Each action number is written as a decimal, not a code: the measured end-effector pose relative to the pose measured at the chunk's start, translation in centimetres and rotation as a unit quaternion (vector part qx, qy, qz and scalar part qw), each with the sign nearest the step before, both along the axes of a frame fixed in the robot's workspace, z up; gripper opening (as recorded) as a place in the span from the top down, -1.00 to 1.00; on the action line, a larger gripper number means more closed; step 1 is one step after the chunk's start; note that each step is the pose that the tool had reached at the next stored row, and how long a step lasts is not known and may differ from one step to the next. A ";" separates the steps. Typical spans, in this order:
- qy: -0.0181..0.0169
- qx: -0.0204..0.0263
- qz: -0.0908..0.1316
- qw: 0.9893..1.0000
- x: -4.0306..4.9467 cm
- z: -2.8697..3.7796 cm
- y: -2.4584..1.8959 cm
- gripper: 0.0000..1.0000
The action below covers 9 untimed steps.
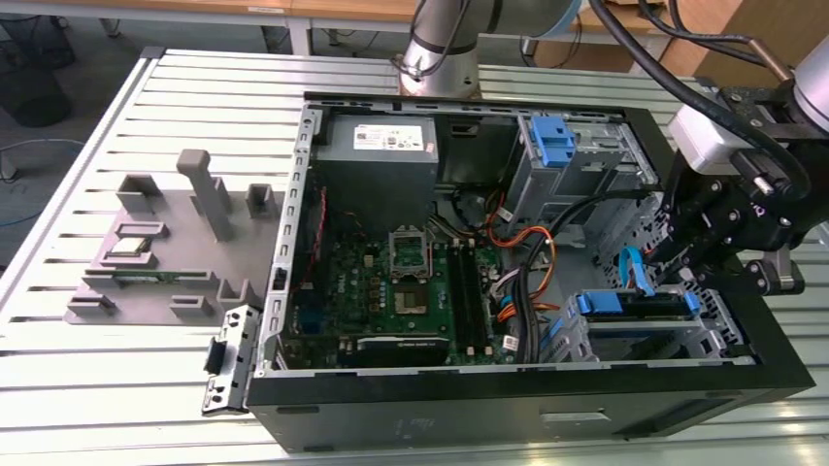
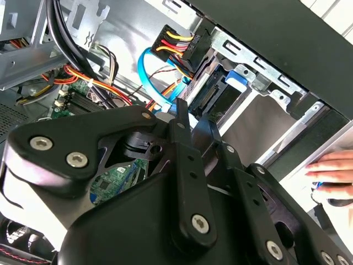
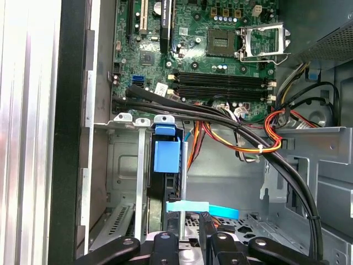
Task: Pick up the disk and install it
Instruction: 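Insert the second disk wire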
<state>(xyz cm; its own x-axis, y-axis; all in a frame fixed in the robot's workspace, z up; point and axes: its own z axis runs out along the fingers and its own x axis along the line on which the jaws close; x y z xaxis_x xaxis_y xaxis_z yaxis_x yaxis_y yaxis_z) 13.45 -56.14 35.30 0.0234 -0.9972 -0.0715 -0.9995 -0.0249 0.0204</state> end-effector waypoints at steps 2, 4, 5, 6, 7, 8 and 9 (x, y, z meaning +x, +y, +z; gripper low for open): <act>0.000 0.000 0.000 1.000 0.00 0.00 0.00 0.41; 0.000 0.000 0.000 1.000 0.06 0.02 0.00 0.41; 0.000 0.000 0.000 1.000 0.16 0.02 0.00 0.41; 0.000 0.000 0.000 1.000 0.28 0.01 0.00 0.41; 0.000 0.000 0.000 1.000 0.43 0.00 0.00 0.41; 0.000 0.000 0.000 1.000 0.58 0.00 0.00 0.41; 0.000 0.000 0.000 1.000 0.71 0.00 0.01 0.41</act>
<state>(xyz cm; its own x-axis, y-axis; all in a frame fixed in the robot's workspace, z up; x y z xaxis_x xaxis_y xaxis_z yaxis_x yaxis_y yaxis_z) 14.16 -56.13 35.30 0.0234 -0.9972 -0.0714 -0.9995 -0.0249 0.0204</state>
